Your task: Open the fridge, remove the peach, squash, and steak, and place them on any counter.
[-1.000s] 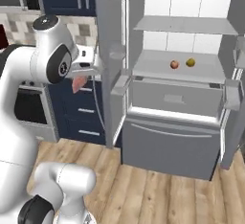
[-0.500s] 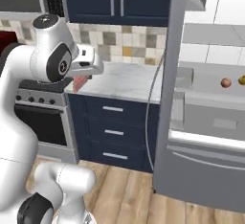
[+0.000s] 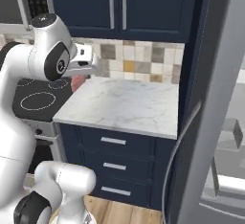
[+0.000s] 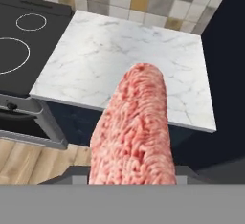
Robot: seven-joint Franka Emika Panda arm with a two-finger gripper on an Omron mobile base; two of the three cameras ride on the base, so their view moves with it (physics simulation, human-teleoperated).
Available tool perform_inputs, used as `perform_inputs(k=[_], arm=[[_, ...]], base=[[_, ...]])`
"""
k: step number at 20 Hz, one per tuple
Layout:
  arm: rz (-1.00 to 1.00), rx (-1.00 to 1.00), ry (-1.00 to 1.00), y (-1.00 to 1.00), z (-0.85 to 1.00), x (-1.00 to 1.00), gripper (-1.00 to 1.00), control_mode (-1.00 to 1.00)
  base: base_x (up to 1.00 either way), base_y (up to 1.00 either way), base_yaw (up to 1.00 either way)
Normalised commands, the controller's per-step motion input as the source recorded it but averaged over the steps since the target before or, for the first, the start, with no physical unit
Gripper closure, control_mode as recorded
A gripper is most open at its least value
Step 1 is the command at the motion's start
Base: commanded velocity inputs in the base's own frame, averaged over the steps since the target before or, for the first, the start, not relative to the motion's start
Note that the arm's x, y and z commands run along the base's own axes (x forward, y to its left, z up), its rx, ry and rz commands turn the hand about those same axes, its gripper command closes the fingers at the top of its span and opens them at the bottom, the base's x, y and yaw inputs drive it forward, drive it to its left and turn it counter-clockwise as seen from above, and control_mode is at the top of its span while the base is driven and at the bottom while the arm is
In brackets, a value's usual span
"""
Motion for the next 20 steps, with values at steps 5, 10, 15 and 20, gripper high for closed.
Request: perform_inputs(k=[5,10,15,20], arm=[[0.00,0.00,0.00,0.00,0.00,0.00,1.00,1.00],[-0.02,0.00,0.09,0.04,-0.28,0.34,1.00,-1.00],[-0.01,0.02,0.37,0.00,-0.96,0.74,1.00,-1.00],[0.00,0.03,0.29,0.00,-0.97,0.95,1.00,-1.00]], base=[[1.00,0.00,-0.03],[0.31,0.09,-0.03],[0.00,0.00,0.00],[0.00,0.00,0.00]])
